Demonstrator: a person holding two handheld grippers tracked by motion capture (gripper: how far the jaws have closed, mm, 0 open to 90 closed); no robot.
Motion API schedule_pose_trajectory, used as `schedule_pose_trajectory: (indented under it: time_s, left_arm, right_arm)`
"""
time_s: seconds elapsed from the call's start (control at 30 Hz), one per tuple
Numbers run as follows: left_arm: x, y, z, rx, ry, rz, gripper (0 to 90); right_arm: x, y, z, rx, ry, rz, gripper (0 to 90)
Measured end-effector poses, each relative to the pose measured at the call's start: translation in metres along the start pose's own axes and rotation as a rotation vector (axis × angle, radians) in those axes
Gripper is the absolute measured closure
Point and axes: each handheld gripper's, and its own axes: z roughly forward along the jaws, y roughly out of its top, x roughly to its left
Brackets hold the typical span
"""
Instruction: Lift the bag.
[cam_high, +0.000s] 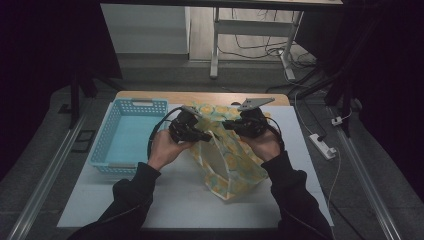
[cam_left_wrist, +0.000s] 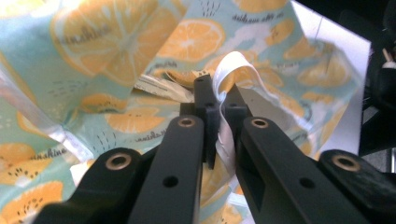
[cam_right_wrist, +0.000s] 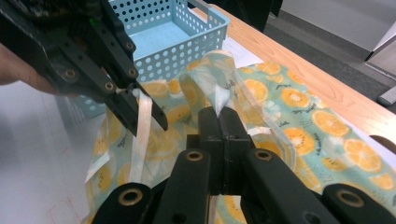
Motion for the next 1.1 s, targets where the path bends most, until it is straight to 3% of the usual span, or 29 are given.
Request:
schedule_pose_trajectory:
  time_s: [0.33,0.67,1.1]
  left_arm:
    - [0.006,0.02,-0.026,-0.045,-0.025,-0.021,88.9]
    - [0.004,0.04,-0.047,-0.091,-0.056,-0.015,88.9]
    - [0.001,0.074,-0.085,-0.128,-0.027,0.018,88.9]
  right_arm:
    - [0.002,0.022,-0.008,-0.005,0.012,-0.014,90.0]
    - [-0.001,0.039,-0.022,-0.045,0.052,0.004,90.0]
    - [0.004,0.074,-0.048,-0.098,0.042,-0.037,90.0]
